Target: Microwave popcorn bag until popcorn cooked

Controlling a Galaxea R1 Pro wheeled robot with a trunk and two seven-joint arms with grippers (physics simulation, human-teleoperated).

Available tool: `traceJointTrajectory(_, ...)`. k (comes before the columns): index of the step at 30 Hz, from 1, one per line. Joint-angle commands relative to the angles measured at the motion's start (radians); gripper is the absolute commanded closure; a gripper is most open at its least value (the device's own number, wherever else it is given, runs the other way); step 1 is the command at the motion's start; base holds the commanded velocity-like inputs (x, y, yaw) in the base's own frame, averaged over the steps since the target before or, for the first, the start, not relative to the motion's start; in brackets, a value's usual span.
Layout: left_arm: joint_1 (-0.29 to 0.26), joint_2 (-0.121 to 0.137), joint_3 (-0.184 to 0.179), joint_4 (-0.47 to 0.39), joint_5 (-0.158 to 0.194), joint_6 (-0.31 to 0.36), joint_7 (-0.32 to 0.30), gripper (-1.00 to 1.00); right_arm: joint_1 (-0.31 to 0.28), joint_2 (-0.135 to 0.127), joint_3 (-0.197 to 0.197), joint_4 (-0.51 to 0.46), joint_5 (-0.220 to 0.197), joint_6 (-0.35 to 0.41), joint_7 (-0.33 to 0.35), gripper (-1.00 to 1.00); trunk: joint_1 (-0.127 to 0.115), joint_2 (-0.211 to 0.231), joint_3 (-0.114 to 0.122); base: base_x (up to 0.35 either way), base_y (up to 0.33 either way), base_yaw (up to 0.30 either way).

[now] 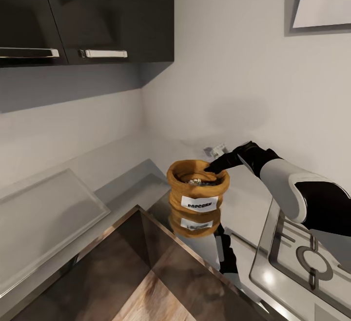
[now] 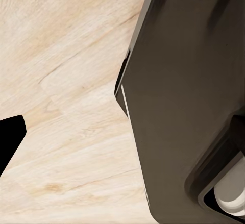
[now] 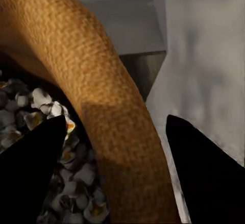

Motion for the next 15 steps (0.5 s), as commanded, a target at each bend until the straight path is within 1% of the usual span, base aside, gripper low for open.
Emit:
traceJointTrajectory(1,0.0,0.0,0.001,-0.001,0.005,-0.002,0.003,-1.0,0.001,0.0,0.006,0.023,-0.004,0.011,0.005,1.0,0.0,0.0,-0.001,0.0,0.0,0.0)
traceJointTrajectory(6,0.0,0.0,0.001,-0.001,0.005,-0.003,0.003,-1.0,0.0,-0.007,0.008,0.023,0.003,0.018,0.003,1.0,0.0,0.0,-0.001,0.0,0.0,0.0)
traceJointTrajectory(12,0.0,-0.001,0.001,-0.001,0.005,-0.002,0.003,-1.0,0.001,-0.008,0.012,0.019,0.004,0.034,0.001,1.0,0.0,0.0,-0.001,0.0,0.0,0.0)
traceJointTrajectory(13,0.0,0.0,0.001,-0.001,0.005,-0.002,0.003,-1.0,0.001,-0.008,0.013,0.016,0.007,0.047,0.002,1.0,0.0,0.0,-0.001,0.0,0.0,0.0)
traceJointTrajectory(15,0.0,-0.001,0.001,-0.001,0.005,-0.002,0.003,-1.0,0.001,-0.008,0.015,0.007,0.008,0.107,0.002,1.0,0.0,0.0,-0.001,0.0,0.0,0.0)
